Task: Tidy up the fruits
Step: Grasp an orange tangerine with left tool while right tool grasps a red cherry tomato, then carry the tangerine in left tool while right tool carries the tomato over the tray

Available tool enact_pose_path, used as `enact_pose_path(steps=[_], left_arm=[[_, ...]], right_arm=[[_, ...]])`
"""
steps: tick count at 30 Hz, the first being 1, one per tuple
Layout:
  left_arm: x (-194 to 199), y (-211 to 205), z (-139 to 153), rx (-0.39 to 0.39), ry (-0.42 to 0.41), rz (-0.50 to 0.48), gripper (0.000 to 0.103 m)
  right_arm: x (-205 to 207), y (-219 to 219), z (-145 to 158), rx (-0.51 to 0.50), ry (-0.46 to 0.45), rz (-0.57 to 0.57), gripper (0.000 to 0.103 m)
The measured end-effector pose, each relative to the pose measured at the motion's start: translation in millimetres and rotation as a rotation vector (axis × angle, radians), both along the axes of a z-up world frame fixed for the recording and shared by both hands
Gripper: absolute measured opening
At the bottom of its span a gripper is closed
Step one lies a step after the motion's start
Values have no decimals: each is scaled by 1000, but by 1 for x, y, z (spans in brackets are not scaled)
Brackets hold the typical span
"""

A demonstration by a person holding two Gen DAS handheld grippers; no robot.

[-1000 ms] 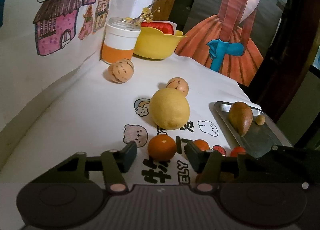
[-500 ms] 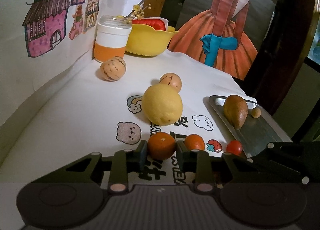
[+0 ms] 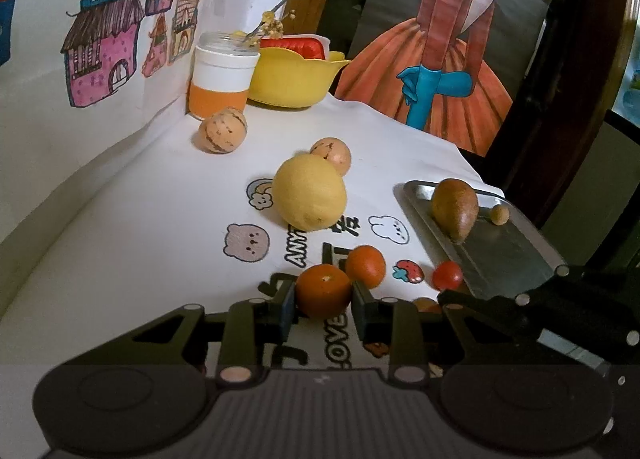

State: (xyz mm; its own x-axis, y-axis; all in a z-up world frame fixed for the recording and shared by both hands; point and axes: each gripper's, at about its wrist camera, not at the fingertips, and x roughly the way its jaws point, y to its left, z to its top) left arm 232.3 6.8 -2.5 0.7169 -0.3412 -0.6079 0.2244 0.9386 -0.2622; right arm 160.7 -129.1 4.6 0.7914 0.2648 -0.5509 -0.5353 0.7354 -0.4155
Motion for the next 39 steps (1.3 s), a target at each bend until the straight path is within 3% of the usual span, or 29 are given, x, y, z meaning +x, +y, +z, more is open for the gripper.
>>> enact_pose_path(steps=[22, 39], left_arm=[[-45, -69, 32, 10, -40, -77, 33], [-22, -166, 45, 24, -51, -156, 33]], right_arm=[[-36, -93, 18, 127, -52, -196, 24], [-30, -201, 10, 219, -76, -353, 24]])
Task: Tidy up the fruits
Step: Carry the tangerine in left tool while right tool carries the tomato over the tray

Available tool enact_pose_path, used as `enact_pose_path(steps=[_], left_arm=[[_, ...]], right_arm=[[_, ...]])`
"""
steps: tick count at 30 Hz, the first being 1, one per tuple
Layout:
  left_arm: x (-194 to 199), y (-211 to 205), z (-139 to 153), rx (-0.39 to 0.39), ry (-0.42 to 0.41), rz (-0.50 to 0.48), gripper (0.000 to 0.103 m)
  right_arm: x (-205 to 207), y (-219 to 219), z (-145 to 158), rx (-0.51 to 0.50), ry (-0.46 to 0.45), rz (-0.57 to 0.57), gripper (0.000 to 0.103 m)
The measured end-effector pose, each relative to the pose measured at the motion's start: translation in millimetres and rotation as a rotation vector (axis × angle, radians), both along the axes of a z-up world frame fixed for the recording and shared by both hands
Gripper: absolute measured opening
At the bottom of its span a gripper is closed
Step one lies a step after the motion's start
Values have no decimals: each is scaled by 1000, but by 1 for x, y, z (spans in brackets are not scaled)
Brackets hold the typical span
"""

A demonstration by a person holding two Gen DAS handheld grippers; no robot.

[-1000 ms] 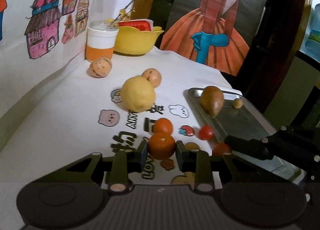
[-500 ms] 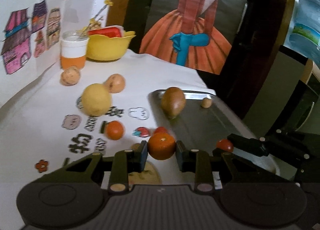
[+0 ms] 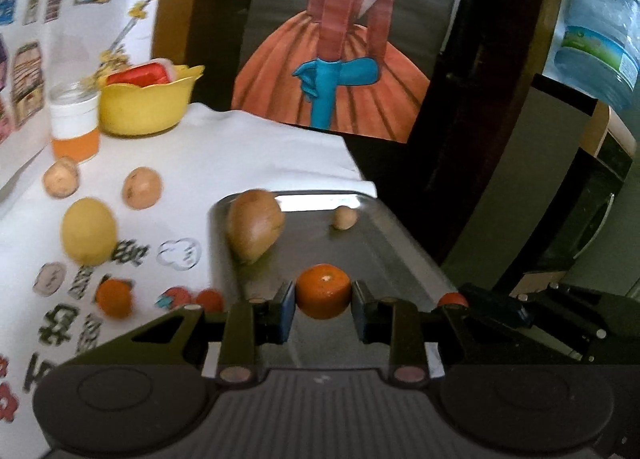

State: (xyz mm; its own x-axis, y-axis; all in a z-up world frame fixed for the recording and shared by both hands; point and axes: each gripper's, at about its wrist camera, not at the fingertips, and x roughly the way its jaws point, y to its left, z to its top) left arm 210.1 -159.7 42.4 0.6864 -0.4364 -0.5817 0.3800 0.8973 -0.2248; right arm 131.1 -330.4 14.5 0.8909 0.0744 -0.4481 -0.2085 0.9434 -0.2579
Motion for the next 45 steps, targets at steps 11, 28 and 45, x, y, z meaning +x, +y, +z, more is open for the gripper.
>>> enact_pose_path(steps=[11, 28, 45], left_arm=[[37, -38, -4, 23, -7, -14, 33], [89, -56, -28, 71, 48, 36, 33], [105, -60, -41, 94, 67, 41, 33]], right_arm=[[40, -17, -3, -8, -29, 38, 24], [101, -26, -20, -12, 21, 46, 24], [125, -29, -32, -64, 61, 76, 24]])
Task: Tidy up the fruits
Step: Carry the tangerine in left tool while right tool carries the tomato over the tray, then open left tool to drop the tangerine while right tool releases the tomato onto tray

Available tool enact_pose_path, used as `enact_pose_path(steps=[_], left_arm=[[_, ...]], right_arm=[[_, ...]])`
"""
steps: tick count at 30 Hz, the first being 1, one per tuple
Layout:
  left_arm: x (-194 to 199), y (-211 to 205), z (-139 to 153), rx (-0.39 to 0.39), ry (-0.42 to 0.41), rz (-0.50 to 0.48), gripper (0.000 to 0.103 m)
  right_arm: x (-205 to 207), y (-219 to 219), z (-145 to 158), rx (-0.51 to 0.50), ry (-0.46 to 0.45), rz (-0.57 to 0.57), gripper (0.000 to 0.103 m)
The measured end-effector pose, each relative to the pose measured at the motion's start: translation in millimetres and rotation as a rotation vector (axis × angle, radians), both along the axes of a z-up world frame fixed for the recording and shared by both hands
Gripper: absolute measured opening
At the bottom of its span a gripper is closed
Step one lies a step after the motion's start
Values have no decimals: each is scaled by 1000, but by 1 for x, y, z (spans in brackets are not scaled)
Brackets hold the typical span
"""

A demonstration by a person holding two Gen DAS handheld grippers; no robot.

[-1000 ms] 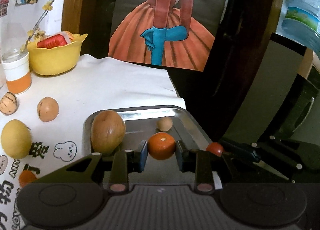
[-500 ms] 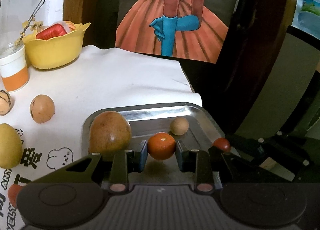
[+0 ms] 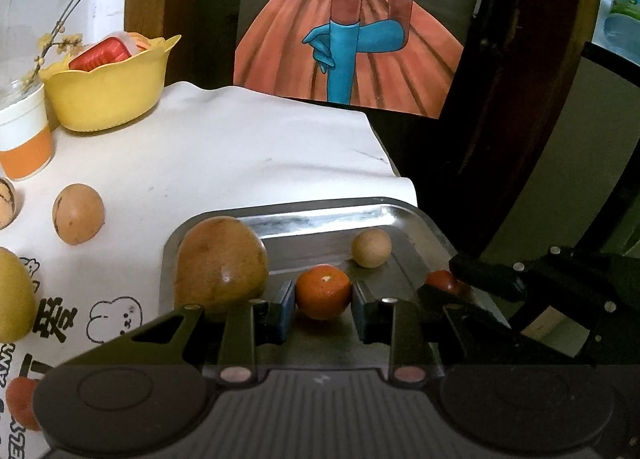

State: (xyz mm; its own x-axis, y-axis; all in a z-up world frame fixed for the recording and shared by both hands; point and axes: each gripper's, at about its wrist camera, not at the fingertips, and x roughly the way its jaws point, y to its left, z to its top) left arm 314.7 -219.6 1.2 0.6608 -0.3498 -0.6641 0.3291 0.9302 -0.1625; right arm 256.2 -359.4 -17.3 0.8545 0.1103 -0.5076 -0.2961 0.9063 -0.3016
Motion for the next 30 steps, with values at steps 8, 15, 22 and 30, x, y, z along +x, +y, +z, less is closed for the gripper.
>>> enact_pose_path(steps=[8, 15, 22, 30], left_arm=[[-1, -1, -2, 7, -1, -2, 33], [-2, 2, -1, -6, 8, 1, 39], [-16, 5, 15, -30, -66, -20, 66], [-39, 12, 38, -44, -138, 0, 85]], right_arm=[[2, 1, -1, -4, 9, -2, 25], [-2, -3, 1, 23, -4, -27, 36], [-18, -9, 12, 60, -42, -54, 58], [-46, -14, 36, 91, -119, -99, 86]])
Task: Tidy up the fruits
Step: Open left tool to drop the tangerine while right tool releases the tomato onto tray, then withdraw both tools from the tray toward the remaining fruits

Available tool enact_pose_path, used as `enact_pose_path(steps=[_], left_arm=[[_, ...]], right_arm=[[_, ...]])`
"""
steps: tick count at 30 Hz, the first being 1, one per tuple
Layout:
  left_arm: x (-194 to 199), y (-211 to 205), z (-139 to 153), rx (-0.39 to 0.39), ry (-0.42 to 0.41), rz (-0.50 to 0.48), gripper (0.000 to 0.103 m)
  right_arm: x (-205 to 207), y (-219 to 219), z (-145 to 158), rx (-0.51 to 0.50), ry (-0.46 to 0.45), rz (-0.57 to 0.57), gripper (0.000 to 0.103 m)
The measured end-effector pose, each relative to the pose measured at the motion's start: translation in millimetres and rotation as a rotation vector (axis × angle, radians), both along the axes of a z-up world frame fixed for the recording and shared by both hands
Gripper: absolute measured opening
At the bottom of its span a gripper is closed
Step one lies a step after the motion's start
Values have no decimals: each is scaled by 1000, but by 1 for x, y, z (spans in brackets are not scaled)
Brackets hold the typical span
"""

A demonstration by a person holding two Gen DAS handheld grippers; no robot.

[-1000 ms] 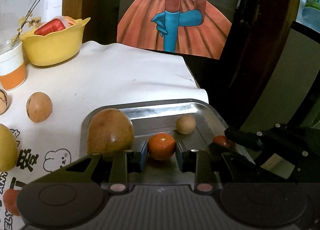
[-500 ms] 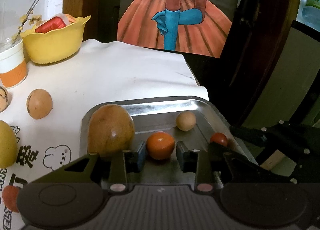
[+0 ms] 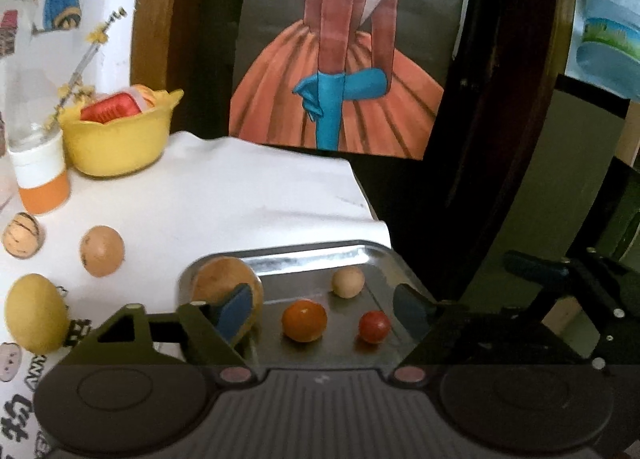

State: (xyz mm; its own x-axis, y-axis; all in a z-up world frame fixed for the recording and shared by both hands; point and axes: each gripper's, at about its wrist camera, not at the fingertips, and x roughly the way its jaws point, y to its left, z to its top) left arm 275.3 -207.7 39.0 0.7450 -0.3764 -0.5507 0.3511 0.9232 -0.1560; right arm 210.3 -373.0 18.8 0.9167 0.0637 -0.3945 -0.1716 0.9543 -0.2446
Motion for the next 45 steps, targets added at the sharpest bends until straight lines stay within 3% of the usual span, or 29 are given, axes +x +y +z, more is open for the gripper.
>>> enact_pose_path(steps=[5, 8, 21, 30, 45], left_arm=[[-15, 10, 16, -6, -40, 34, 97], [-29, 18, 24, -8, -74, 57, 102], [-100, 62, 45, -4, -129, 100, 103], [-146, 95, 42, 15, -117, 126, 103], [-195, 131, 28, 35, -72, 162, 103]], right_arm=[[-21, 0, 14, 20, -35, -9, 99], [-35, 2, 21, 33, -48, -11, 102], [-103, 20, 51, 20, -77, -2, 102], [-149, 32, 66, 37, -82, 13, 102], [-208, 60, 53, -1, -6, 35, 102]])
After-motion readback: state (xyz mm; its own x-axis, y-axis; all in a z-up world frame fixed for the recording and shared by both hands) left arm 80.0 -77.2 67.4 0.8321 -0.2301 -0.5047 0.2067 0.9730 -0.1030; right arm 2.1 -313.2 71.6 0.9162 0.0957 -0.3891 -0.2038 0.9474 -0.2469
